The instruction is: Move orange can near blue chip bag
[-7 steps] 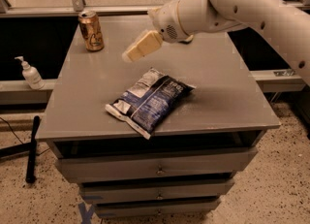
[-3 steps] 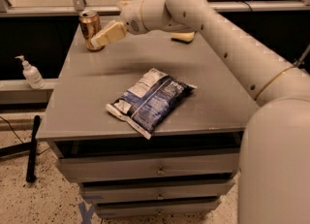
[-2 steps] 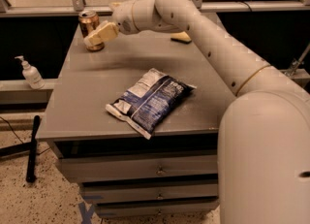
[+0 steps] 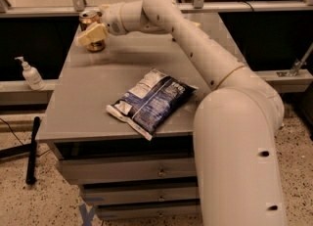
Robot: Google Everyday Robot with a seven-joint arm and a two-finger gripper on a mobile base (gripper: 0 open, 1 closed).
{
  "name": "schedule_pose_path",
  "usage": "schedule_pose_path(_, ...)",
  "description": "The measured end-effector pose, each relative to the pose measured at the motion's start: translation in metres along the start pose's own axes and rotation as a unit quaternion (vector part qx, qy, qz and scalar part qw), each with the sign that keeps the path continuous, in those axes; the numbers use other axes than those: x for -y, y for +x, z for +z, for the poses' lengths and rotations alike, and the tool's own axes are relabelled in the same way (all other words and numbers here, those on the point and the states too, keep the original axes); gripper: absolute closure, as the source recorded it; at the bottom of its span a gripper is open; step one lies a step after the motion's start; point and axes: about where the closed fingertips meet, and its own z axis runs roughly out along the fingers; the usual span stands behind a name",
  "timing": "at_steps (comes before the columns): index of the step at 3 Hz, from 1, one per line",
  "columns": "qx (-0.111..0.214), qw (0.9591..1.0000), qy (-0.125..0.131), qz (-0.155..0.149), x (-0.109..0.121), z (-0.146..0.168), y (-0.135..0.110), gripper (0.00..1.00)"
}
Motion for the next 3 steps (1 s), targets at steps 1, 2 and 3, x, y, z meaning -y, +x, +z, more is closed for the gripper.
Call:
schedule_pose_path(1,0.010,0.9999,-0.003,0.004,0.0007,0.0104,-0.0001,0.16)
schedule_pose_path(2,0.016,0.9998,-0.004,0.009,-0.0009,0.0135,-0.0016,0.39)
schedule_pose_path(3,0.022,0.9997,-0.004,0.012,-0.0035,0.0106,-0.0040,0.61)
